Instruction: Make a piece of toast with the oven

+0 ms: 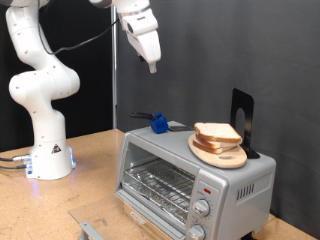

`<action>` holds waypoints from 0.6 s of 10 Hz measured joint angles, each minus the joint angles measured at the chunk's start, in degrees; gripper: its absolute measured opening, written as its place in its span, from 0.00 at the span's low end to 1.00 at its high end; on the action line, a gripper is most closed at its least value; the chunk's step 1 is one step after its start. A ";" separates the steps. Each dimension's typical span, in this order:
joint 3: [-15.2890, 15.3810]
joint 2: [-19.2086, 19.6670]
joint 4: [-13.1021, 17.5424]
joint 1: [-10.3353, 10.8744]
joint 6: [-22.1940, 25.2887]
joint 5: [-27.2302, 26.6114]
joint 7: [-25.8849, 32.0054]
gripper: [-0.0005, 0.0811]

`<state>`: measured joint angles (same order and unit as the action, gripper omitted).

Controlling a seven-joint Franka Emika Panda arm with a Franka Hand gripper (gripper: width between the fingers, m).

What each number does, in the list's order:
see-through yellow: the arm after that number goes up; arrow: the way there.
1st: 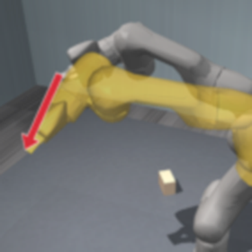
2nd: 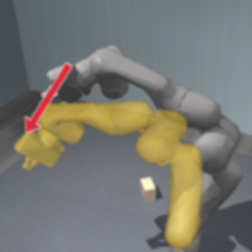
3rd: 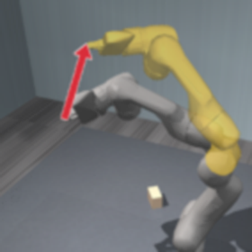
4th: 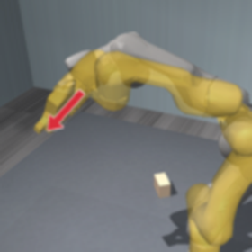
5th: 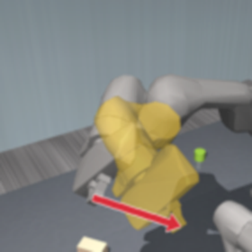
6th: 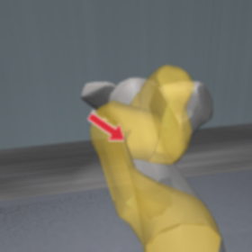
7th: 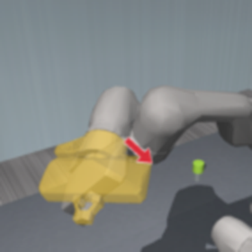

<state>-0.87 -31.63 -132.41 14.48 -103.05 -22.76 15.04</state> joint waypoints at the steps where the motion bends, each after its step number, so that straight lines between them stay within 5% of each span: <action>1: -0.27 -0.58 0.03 -0.07 -0.03 -1.82 -0.96 1.00; 4: -0.33 -0.87 -0.56 -0.08 -1.93 -1.14 -0.35 1.00; 6: 0.88 -0.83 -4.07 -0.10 -10.61 2.33 2.64 1.00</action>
<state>0.01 -32.46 -136.48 14.38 -113.66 -20.43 17.68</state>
